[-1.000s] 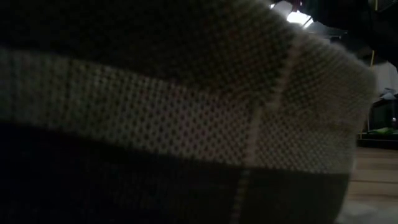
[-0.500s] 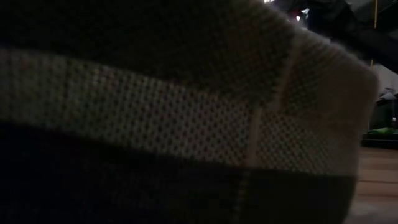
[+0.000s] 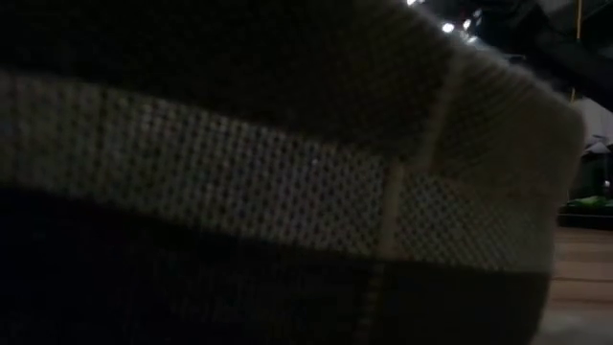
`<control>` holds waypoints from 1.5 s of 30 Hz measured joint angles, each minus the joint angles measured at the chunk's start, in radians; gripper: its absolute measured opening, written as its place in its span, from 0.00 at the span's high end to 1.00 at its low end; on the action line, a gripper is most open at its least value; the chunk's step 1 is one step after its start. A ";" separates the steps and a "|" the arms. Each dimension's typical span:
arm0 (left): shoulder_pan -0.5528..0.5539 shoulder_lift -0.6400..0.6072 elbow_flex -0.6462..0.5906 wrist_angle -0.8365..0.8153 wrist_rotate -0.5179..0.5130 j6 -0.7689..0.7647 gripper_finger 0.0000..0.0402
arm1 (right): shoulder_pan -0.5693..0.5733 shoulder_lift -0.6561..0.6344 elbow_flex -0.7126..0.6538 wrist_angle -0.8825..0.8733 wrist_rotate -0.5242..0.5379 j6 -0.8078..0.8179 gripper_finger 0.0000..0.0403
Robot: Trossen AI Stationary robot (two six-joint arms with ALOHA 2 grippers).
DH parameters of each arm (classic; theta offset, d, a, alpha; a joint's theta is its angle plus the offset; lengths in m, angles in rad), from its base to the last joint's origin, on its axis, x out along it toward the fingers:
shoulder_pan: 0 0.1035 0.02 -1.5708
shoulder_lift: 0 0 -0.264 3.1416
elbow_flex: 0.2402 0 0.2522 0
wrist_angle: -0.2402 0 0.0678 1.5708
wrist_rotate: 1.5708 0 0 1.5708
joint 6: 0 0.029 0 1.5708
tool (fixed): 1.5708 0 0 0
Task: Fold towel
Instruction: Fold the gray patterned towel
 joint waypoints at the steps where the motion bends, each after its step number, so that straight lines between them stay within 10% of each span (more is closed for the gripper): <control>1: 0.000 0.000 0.000 0.003 0.000 0.000 0.92 | 0.018 -0.027 0.003 -0.002 -0.015 0.008 0.73; 14: 0.000 0.000 0.000 0.002 0.000 0.024 0.92 | 0.349 -0.175 0.002 -0.003 -0.024 0.211 0.73; 22: -0.005 0.000 0.000 0.002 -0.001 0.024 0.92 | 0.493 -0.167 -0.059 0.000 0.188 0.388 0.73; 45: -0.106 0.000 0.000 0.006 -0.001 -0.002 0.92 | 0.304 -0.168 -0.444 0.128 0.197 0.484 0.73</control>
